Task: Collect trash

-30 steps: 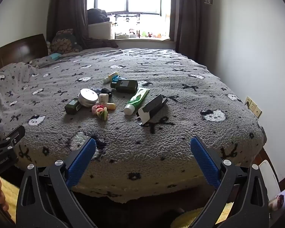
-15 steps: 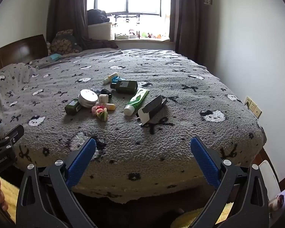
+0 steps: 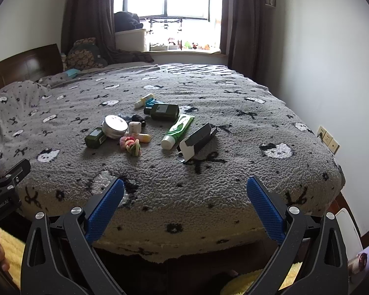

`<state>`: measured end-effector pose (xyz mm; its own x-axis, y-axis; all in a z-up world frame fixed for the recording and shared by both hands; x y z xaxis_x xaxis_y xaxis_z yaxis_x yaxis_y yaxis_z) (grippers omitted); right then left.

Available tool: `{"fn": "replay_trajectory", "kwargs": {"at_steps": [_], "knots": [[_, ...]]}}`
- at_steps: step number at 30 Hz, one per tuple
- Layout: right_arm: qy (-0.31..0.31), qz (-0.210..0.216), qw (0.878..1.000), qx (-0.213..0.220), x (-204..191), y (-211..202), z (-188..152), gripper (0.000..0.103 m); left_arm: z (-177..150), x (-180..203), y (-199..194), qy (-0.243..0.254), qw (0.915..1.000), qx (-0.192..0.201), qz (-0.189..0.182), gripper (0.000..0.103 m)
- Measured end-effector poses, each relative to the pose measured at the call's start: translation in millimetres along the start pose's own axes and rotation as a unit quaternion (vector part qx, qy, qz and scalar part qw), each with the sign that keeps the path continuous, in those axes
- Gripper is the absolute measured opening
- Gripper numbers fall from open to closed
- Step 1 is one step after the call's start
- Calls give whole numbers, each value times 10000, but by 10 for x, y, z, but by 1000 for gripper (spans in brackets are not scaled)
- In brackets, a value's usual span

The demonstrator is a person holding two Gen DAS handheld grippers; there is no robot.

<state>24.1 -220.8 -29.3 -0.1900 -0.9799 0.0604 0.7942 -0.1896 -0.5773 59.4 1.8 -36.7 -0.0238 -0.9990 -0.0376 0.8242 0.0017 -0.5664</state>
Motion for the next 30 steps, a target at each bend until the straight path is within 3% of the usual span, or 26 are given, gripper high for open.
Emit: {"fn": "replay_trajectory", "kwargs": {"at_steps": [30], "knots": [[56,-9,10000,18,54,-3,11,100,84,-34,-76,-33,10000,60,34,95]]}}
Point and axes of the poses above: each gripper's, at about its wrist camera, not at the fingertips, and y roughly the way its jaws point, x to its right, z to its top, the point moved 7 cm from there along y, roughly the way its jaws point, and after that the axes turned 3 degrees about -y, right-handed, at the moved point
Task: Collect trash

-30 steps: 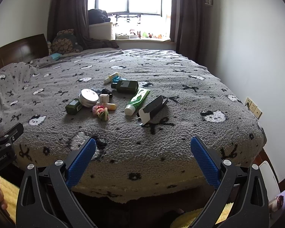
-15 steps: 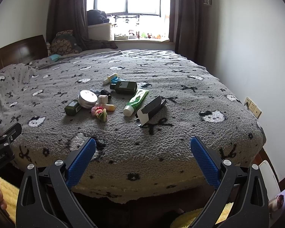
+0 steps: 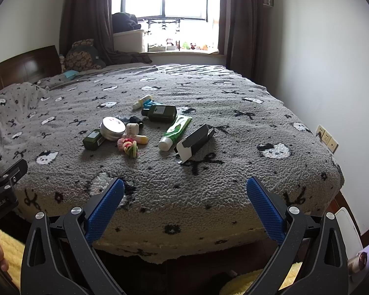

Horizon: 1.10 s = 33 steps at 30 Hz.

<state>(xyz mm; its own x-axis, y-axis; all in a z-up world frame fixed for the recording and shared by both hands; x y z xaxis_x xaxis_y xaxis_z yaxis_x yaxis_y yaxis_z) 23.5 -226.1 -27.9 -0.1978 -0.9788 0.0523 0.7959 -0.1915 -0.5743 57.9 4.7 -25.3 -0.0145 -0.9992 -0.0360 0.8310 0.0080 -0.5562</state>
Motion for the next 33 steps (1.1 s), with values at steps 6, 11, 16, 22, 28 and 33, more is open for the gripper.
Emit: {"fn": "replay_trajectory", "kwargs": {"at_steps": [6,11,16,22,28,33], "knots": [[10,4,10000,0,15,-1,10,100,8,-2,0,-1,10000,-5,-1,95],[6,3,10000,-2,19,-3,12,100,-5,-1,-1,0,10000,1,-1,95],[22,10,10000,12,25,-6,19,100,12,4,-2,-2,10000,9,4,95],[29,-22,10000,37,38,4,28,100,17,3,-11,12,10000,18,-12,95],[-24,62,9996,266,26,48,58,100,80,25,26,-17,9998,99,-178,95],[-73,165,9993,339,43,173,84,100,96,13,164,22,9996,238,-173,95]]}}
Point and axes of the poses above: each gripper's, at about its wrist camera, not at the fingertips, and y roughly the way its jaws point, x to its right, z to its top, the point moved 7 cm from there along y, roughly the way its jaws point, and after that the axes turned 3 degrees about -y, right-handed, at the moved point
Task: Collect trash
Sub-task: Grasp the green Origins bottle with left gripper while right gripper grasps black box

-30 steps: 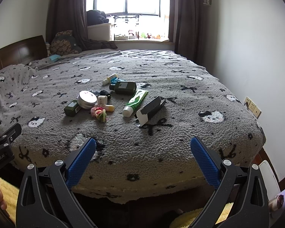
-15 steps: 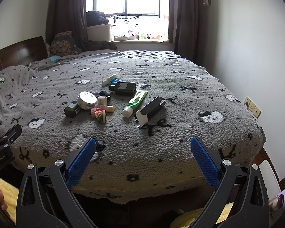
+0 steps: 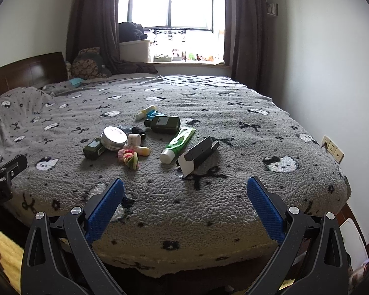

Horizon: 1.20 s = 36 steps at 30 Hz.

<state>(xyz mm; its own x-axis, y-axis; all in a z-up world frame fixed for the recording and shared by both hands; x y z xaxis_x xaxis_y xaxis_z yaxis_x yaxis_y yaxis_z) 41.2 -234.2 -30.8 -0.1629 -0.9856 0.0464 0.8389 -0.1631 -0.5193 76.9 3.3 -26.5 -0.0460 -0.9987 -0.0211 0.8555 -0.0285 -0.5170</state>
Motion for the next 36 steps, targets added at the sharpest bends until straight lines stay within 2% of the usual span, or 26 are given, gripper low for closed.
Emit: {"fn": "replay_trajectory", "kwargs": {"at_steps": [3,9,14,18,20,24,29,31,33,36], "knots": [[138,13,9996,-235,43,181,-26,100,-10,28,122,213,9997,50,144,95],[445,-16,9965,-714,140,582,-80,100,-48,100,516,333,9988,-345,42,95],[429,-127,9953,-859,237,955,20,100,4,191,888,636,9962,-573,152,95],[465,-326,9936,-977,381,1295,167,99,30,266,1271,595,9938,-902,-241,95],[584,-291,9921,-1071,436,1463,234,98,17,268,1476,519,9925,-1063,-309,95],[917,-230,9864,-1344,535,1787,289,90,3,297,1857,649,9887,-1316,-306,95],[1126,-155,9790,-1691,522,2151,271,81,58,398,2161,920,9860,-1370,-236,95],[1174,-111,9748,-1893,497,2283,223,71,54,440,2278,948,9844,-1455,-292,88],[1199,-49,9700,-2115,481,2399,156,64,23,487,2409,945,9811,-1642,-396,82],[1074,-87,9712,-2127,445,2432,128,60,-20,520,2539,823,9787,-1812,-511,80]]}}
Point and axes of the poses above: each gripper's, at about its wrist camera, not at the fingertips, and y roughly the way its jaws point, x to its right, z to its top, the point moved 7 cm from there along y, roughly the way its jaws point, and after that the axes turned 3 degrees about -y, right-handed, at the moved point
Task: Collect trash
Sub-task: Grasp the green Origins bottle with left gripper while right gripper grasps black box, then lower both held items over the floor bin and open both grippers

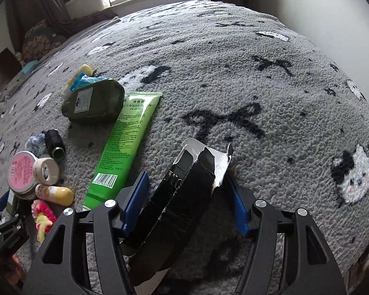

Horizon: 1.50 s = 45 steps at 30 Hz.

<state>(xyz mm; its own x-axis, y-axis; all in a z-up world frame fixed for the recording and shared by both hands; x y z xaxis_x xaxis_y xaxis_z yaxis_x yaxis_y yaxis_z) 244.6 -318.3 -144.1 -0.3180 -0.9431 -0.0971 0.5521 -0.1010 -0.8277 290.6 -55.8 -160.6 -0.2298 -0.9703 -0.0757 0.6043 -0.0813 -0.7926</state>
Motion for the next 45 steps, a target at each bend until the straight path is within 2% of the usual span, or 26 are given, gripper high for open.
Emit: {"fn": "replay_trajectory", "kwargs": {"at_steps": [3,5,6,7,8,9,10,17,23,26,32,38,45], "knots": [[-162,24,9999,31,-34,-36,-14,51,-2,0,22,-82,9999,-45,-96,80],[-200,77,9998,56,-47,-63,-9,42,-1,-22,21,-184,9996,-82,-216,75],[-236,119,9996,60,-52,-80,-13,33,-10,-38,0,-242,9993,-97,-270,69],[-278,143,9995,55,-60,-98,-17,30,-18,-52,-31,-285,9991,-98,-308,61],[-314,164,9993,86,-71,-126,-25,29,-33,-65,-74,-322,9988,-104,-366,56],[-368,175,9991,92,-86,-150,-34,27,-36,-85,-96,-341,9987,-111,-357,44],[-432,188,9988,103,-108,-175,-45,26,-45,-113,-127,-363,9988,-120,-314,41],[-726,271,9960,455,-240,-516,-117,25,-236,-222,-407,-446,9988,-58,-205,39],[-945,670,9892,904,-388,-1044,-242,25,-411,-173,-1032,-409,9977,439,-331,39],[-1071,863,9847,1074,-471,-1263,-403,25,-577,-98,-1331,-404,9962,636,-439,39],[-1306,1321,9754,1187,-624,-1559,-883,25,-1042,28,-1705,-347,9948,732,-613,39],[-1382,1810,9682,1037,-782,-1611,-1387,25,-1619,131,-1661,-430,9951,355,-813,39],[-1539,1890,9685,509,-944,-1383,-1971,25,-2228,284,-1466,-243,9939,-285,-1040,39]]}}
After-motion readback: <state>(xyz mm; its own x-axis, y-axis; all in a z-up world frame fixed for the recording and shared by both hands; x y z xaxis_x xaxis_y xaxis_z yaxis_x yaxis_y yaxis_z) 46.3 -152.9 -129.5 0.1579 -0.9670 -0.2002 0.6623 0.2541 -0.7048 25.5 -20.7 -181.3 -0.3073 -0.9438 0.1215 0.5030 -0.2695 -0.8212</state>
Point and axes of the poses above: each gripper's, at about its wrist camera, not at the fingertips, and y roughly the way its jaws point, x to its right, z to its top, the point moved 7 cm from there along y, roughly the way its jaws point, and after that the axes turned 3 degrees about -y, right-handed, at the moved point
